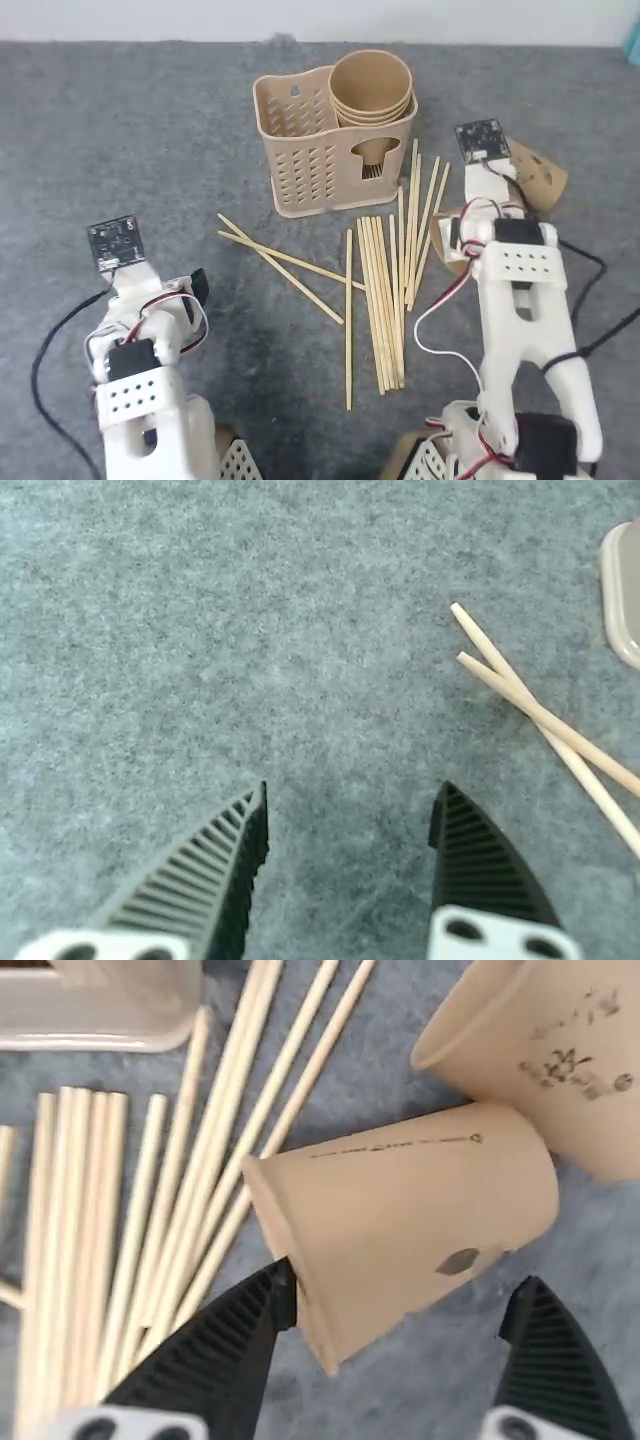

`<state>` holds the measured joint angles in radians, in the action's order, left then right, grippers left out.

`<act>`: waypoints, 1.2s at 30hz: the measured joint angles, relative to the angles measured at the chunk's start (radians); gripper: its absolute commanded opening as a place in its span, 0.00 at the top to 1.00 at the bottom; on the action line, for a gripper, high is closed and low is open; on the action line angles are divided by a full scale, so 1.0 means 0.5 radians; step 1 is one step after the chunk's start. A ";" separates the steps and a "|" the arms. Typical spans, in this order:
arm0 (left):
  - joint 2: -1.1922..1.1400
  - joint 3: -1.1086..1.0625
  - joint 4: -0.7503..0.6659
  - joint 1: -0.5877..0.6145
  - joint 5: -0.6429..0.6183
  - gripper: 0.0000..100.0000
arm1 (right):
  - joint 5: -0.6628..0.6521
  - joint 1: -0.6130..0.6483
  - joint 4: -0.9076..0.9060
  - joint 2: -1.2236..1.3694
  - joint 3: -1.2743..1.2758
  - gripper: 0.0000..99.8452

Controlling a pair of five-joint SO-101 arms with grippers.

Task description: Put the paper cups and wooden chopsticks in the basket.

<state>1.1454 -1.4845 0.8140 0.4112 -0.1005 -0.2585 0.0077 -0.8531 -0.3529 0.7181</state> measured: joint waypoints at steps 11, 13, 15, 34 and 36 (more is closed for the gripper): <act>0.000 0.000 0.000 0.000 0.000 0.75 | -0.322 -0.522 0.562 0.000 0.114 0.77; 0.000 0.000 0.000 0.000 0.000 0.75 | -0.353 -0.589 0.583 0.000 0.114 0.89; 0.000 0.000 0.000 -0.003 0.000 0.75 | -0.362 -0.629 0.589 0.000 0.114 1.00; 0.000 0.000 0.000 0.000 0.000 0.75 | -0.120 -0.635 -0.930 0.000 -0.859 0.99; 0.000 0.000 0.000 0.000 0.000 0.75 | -0.114 -0.580 -1.151 0.000 -0.991 0.99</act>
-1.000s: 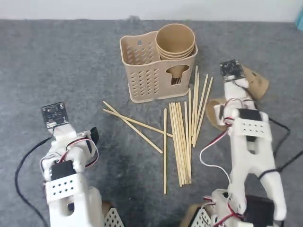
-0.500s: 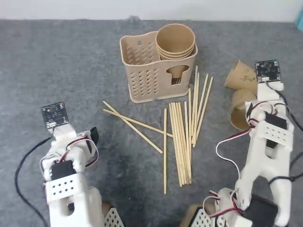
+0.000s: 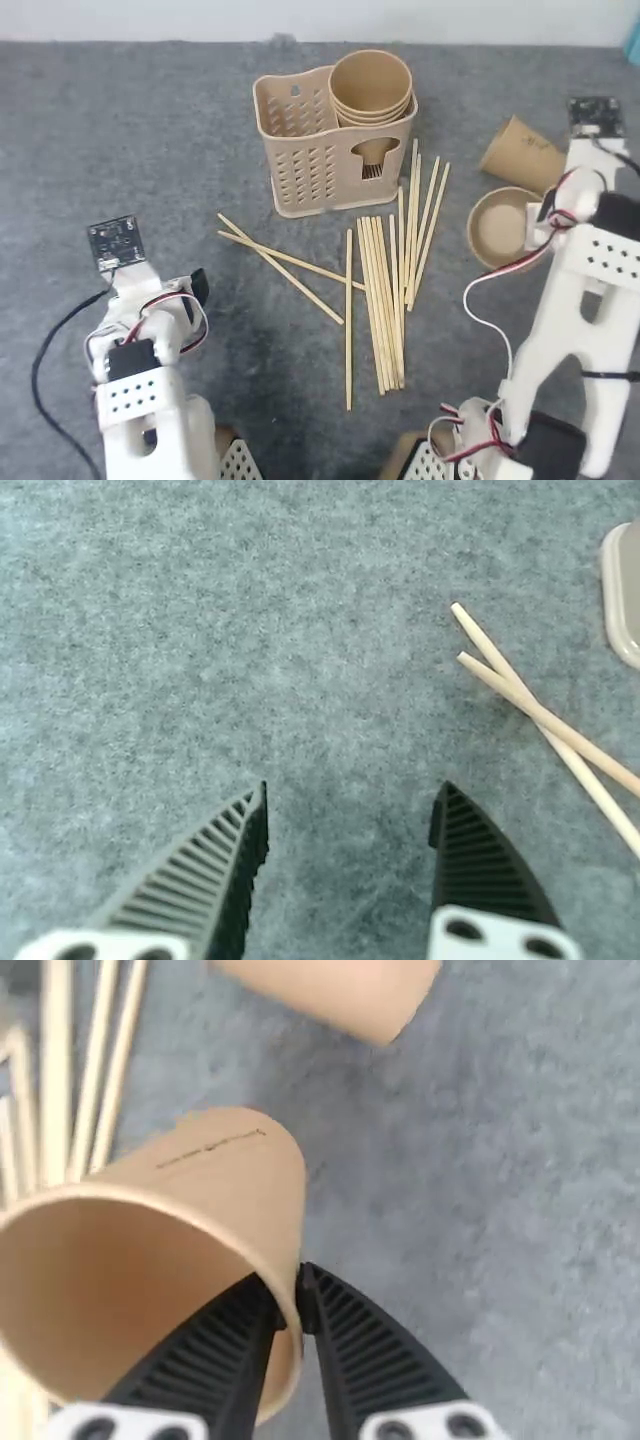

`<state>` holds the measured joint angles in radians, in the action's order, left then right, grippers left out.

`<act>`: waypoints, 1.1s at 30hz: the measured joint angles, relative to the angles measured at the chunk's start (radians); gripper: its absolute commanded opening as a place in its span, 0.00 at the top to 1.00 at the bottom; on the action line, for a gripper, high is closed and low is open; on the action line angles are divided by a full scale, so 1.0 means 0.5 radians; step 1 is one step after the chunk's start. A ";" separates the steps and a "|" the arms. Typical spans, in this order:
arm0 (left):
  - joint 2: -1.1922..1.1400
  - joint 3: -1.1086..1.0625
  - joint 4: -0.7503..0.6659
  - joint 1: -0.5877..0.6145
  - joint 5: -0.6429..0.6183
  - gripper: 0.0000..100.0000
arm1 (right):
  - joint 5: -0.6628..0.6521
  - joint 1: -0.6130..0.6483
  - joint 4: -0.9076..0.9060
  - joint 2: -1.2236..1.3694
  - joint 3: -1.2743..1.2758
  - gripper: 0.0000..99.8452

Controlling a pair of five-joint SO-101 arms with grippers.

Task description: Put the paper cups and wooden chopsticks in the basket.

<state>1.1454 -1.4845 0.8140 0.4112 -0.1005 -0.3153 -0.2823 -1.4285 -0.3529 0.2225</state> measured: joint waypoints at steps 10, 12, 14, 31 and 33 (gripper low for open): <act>0.000 0.000 0.000 0.000 0.000 0.75 | 0.399 0.242 -0.635 0.157 -0.651 0.99; 0.000 0.000 0.000 0.000 0.000 0.75 | 0.500 0.270 -0.657 0.298 -0.878 0.99; 0.000 0.000 0.000 0.000 0.000 0.75 | 0.589 0.276 -0.657 0.427 -1.108 0.99; 0.000 0.000 0.000 -0.003 0.000 0.75 | 0.884 1.025 -0.592 0.635 -2.544 0.99; 0.000 0.000 0.000 -0.003 0.000 0.75 | 0.884 1.062 -0.568 0.755 -2.544 0.99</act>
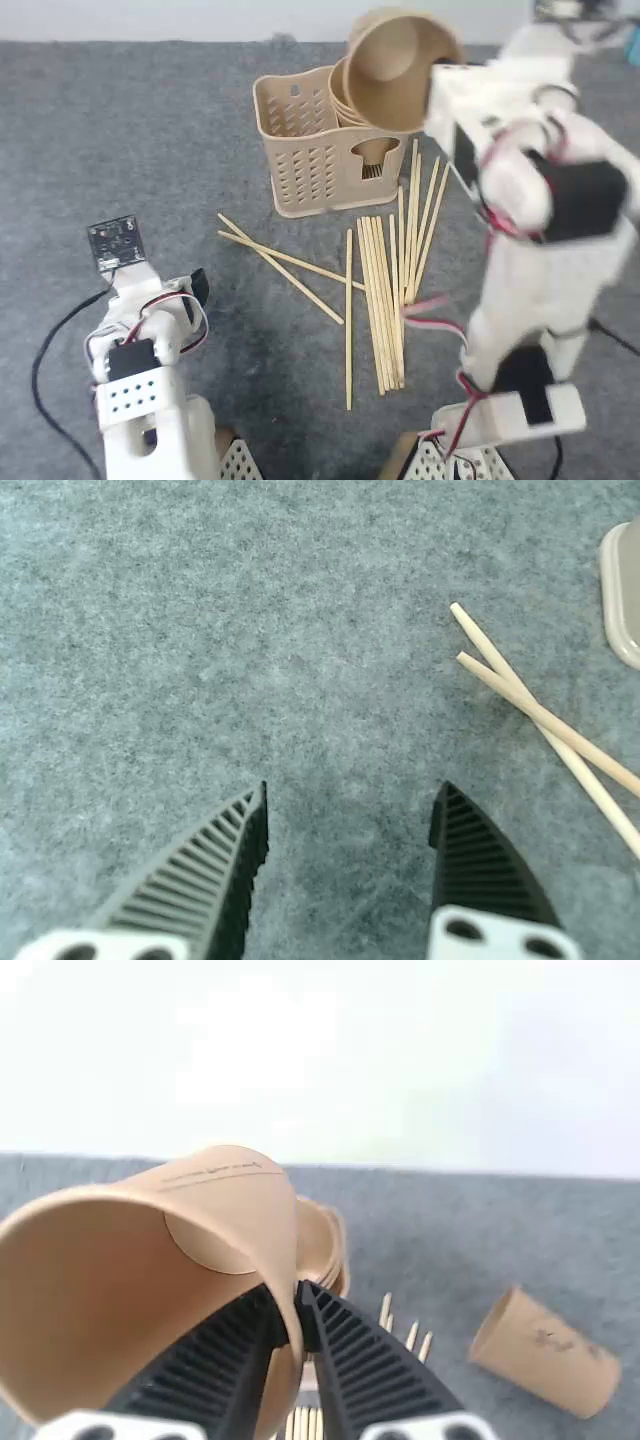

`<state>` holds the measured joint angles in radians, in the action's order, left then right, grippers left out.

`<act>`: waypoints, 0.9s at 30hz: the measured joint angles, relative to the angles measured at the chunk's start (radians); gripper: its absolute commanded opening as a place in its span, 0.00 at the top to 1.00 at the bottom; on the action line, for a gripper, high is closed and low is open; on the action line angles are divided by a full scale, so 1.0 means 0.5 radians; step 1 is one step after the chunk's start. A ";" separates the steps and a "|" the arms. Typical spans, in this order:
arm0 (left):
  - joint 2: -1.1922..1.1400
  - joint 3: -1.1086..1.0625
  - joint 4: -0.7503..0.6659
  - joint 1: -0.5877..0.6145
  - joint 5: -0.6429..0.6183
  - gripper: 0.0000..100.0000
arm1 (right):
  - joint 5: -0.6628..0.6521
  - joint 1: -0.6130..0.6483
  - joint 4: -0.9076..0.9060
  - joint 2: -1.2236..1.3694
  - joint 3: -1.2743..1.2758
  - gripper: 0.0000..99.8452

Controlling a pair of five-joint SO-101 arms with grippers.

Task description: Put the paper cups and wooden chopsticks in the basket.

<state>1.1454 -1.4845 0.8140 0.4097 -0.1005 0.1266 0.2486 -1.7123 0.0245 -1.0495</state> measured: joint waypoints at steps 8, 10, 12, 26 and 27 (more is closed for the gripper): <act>0.000 0.000 0.000 0.000 0.000 0.75 | -0.077 0.021 0.141 0.390 0.000 0.99; 0.000 0.000 0.000 0.000 0.000 0.75 | -0.101 0.021 0.141 0.433 0.000 0.99; 0.000 0.000 0.000 0.000 0.000 0.75 | -0.132 -0.003 0.141 0.466 0.000 0.99; 0.000 0.000 0.000 0.006 0.000 0.75 | -0.150 -0.064 0.141 0.552 0.000 0.66; 0.000 0.000 0.000 0.003 0.000 0.75 | -0.150 -0.064 0.141 0.531 0.000 0.66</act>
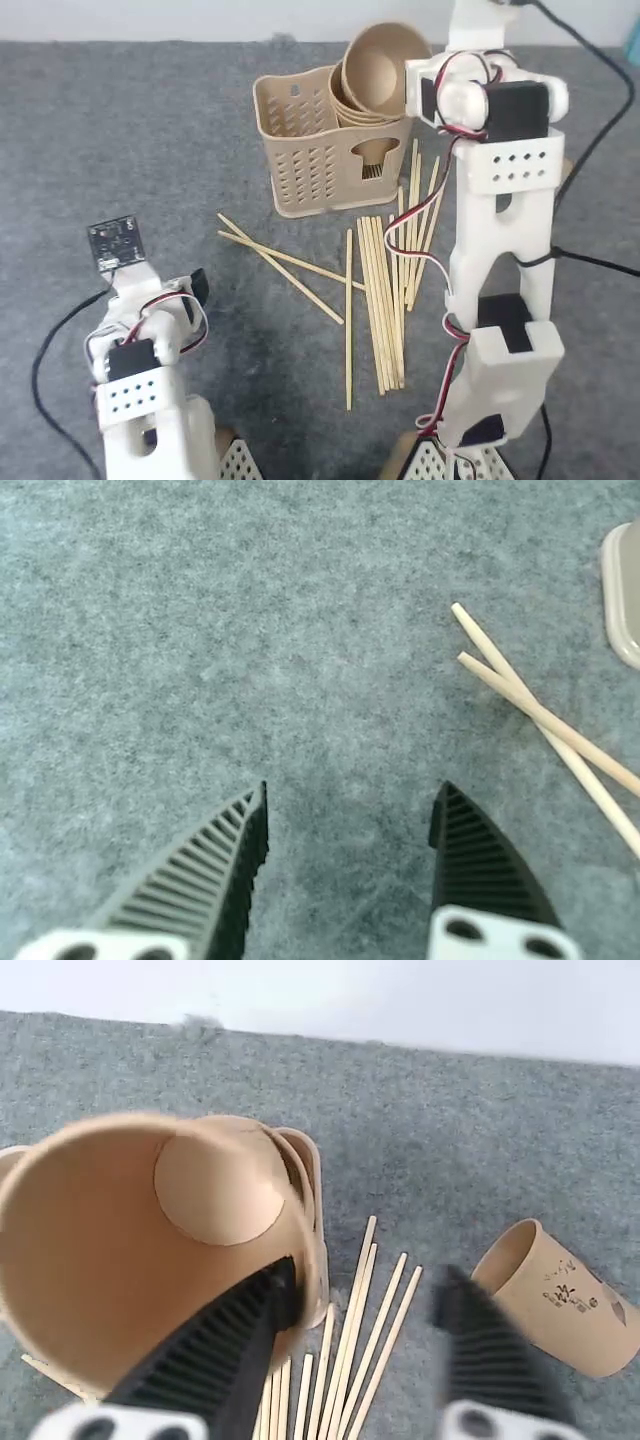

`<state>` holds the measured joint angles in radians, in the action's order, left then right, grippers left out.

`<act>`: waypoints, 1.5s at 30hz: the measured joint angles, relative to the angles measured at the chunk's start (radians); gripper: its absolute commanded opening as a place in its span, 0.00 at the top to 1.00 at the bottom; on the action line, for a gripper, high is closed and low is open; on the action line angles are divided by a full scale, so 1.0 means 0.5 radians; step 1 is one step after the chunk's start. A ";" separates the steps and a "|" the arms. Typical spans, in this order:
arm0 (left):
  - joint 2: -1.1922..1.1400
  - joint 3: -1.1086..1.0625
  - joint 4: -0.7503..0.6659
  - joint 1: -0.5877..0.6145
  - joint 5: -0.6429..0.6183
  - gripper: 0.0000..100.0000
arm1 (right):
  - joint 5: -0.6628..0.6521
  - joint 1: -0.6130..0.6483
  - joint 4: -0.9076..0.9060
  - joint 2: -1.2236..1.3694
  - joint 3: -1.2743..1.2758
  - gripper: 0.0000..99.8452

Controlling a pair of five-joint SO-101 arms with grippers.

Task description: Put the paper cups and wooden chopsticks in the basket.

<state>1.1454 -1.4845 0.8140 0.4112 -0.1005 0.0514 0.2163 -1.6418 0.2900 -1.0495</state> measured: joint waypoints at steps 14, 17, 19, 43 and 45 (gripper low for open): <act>0.000 0.000 0.000 0.003 0.000 0.75 | -0.003 -0.150 -0.230 -0.629 0.000 0.98; 0.000 0.000 0.000 -0.003 0.000 0.75 | -0.003 -0.298 -0.230 -0.632 0.000 0.95; 0.000 0.000 0.000 -0.003 0.000 0.75 | -0.028 -0.365 -0.230 -0.592 0.000 0.92; 0.000 0.000 0.000 0.000 0.000 0.75 | -0.064 -0.574 0.746 1.206 0.003 0.99; 0.000 0.000 0.000 0.000 0.000 0.75 | -0.141 -0.623 0.758 1.258 0.003 0.99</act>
<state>1.1454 -1.4845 0.8140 0.4112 -0.1005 -0.0192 -0.0951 -1.2628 0.9191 -1.0480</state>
